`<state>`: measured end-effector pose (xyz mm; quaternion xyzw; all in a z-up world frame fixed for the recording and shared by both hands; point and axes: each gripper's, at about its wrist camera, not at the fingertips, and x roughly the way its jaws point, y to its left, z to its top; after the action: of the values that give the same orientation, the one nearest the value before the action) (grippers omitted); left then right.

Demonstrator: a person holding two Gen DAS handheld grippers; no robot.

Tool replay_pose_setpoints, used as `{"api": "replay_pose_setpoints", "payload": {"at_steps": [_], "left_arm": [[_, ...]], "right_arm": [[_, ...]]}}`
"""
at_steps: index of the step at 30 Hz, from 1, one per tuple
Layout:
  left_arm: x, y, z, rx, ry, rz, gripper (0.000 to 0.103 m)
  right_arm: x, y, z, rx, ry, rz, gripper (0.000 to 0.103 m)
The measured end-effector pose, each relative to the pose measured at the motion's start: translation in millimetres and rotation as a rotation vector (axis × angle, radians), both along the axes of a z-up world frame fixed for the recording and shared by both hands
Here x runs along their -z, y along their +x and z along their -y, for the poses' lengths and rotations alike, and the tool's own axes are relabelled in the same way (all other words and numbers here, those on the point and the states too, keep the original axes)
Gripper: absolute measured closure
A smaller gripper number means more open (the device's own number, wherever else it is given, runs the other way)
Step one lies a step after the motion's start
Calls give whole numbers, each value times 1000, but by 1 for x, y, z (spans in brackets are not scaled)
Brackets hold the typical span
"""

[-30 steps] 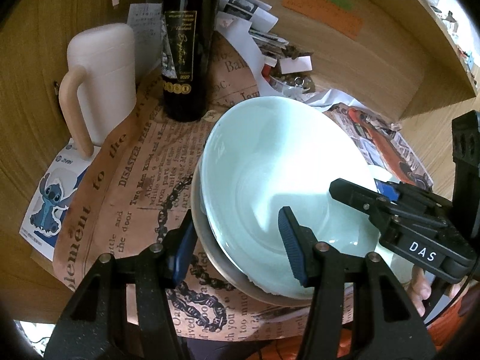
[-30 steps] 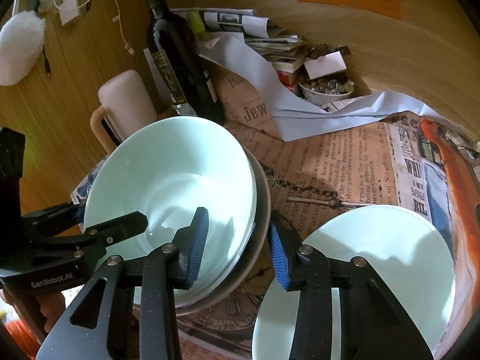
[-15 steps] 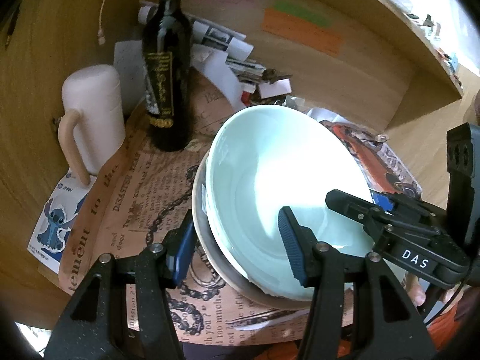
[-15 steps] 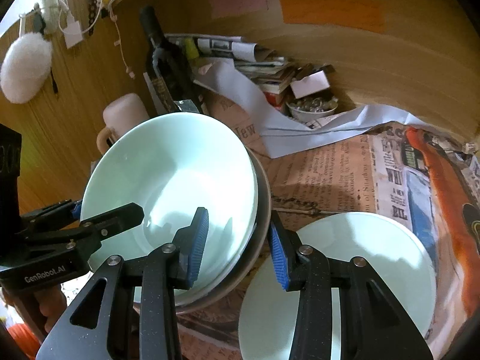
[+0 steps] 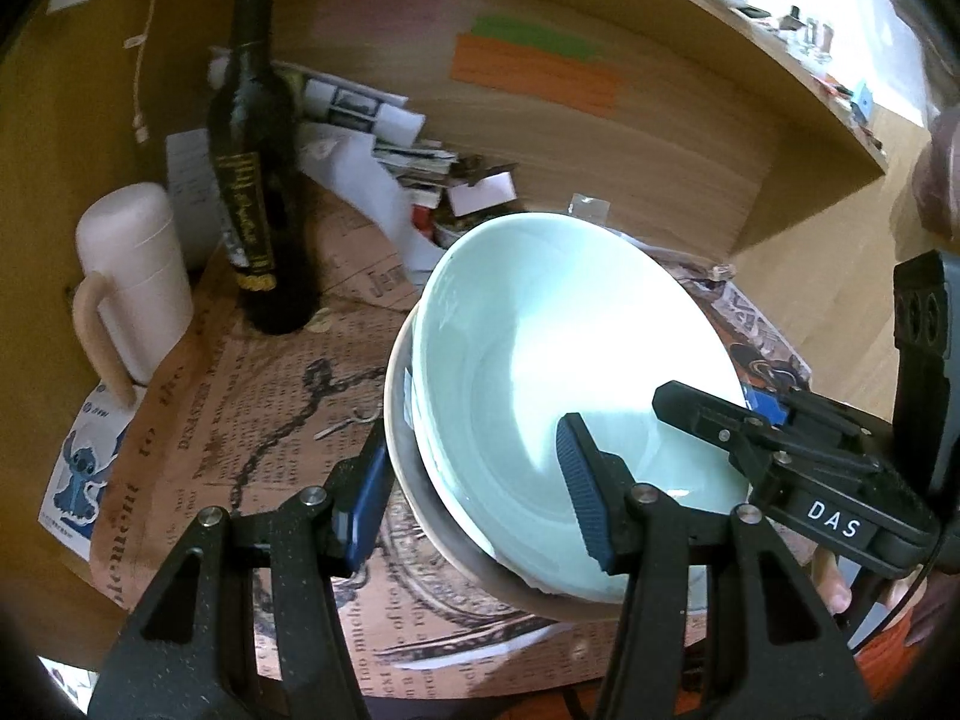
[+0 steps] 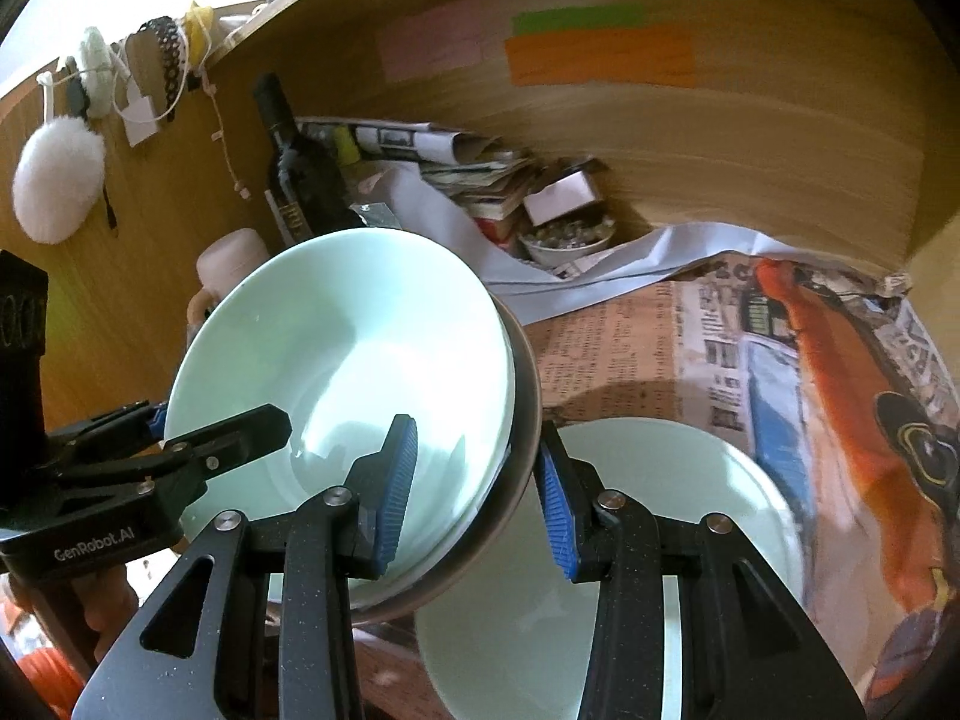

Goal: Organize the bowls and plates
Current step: 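Lift the nested bowls with both tools and carry them over the plate stack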

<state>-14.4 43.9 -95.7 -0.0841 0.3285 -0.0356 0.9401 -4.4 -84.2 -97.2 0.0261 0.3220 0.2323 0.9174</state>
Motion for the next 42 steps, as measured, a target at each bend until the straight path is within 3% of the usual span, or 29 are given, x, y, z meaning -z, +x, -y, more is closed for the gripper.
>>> {"api": "replay_pose_setpoints", "payload": {"at_steps": [21,42], "left_arm": [[8,15,71,139,0,-14,49],[33,21,93,188,7,-77,49]], "right_arm": [[-1,-20,73,134,13,17,67],[22,-24,103,179,21,-59,67]]}}
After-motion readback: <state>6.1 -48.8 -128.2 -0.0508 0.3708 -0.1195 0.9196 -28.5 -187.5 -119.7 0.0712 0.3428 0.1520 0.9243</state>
